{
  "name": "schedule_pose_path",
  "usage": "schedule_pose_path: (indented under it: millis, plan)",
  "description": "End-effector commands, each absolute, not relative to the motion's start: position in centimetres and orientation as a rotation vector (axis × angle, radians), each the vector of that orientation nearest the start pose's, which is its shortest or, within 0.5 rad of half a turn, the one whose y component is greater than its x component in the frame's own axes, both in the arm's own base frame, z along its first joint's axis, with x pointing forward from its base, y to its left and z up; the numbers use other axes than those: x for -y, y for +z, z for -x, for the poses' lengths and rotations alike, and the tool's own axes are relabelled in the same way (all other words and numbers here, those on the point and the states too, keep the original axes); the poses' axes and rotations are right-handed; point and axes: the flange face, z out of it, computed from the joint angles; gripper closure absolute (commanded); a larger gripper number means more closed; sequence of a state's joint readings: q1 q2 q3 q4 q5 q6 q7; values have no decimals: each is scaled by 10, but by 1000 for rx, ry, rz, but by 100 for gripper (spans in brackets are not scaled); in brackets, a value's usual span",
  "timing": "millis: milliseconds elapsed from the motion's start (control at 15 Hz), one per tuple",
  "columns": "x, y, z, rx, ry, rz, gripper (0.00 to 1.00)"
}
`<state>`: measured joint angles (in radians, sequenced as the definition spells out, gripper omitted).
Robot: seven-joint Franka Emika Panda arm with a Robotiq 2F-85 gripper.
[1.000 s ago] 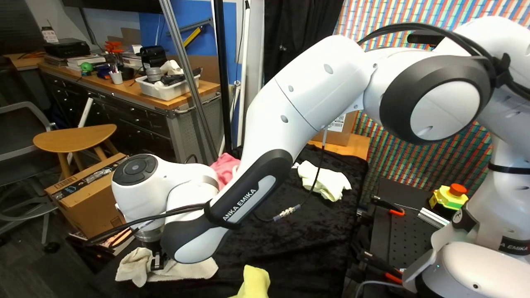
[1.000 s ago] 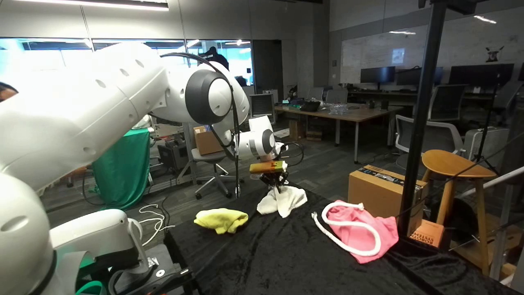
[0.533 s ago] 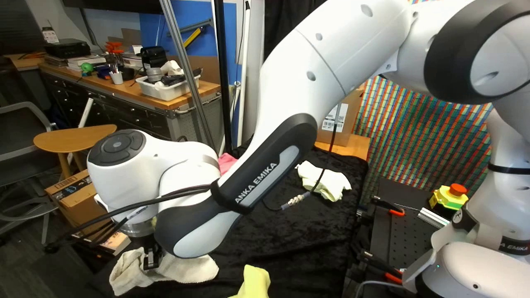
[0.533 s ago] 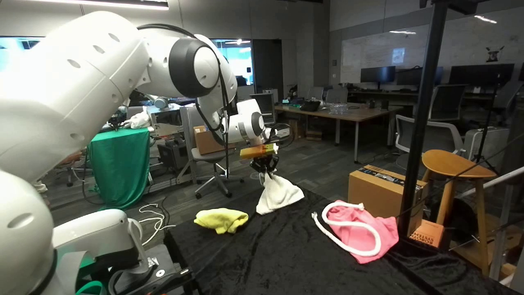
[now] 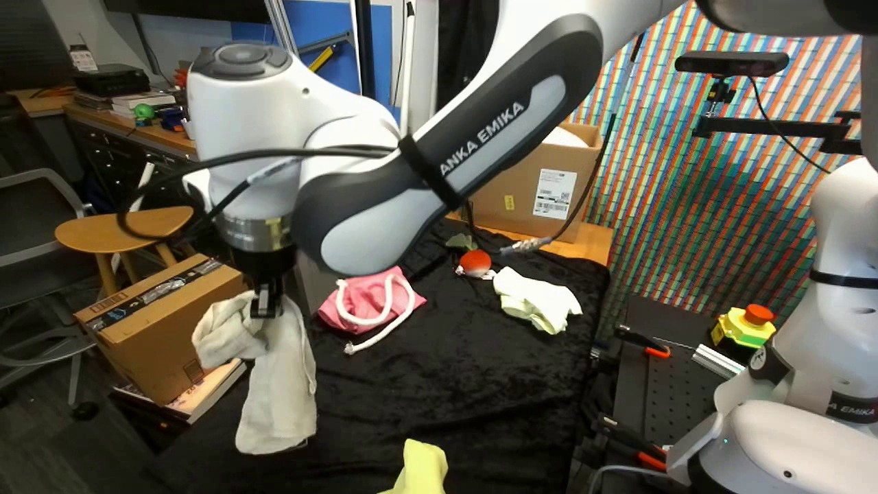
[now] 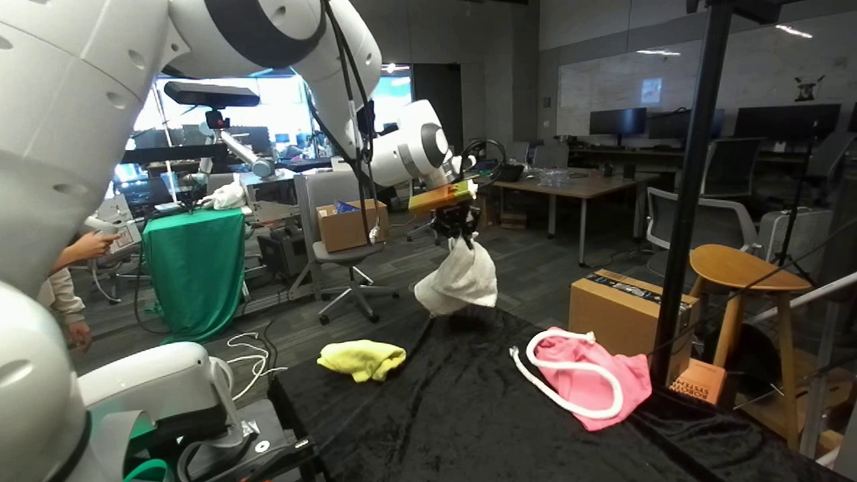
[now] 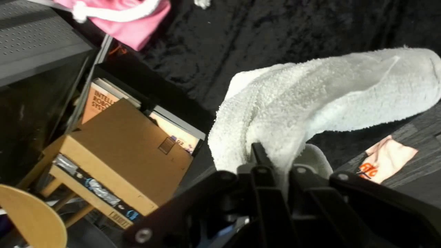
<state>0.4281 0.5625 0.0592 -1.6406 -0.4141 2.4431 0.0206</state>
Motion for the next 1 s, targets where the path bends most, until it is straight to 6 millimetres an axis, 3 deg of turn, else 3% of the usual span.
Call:
schedule_pose_path:
  millis: [0, 133, 400, 667, 933]
  plan:
    - [-255, 356, -628, 1044, -596, 3152, 98]
    - [-213, 374, -630, 967, -606, 3195, 98]
    - [-149, 383, -635, 856, -598, 3273, 98]
    - [-113, 371, -639, 802, -553, 3342, 98]
    - [-98, 359, -641, 769, -509, 3378, 98]
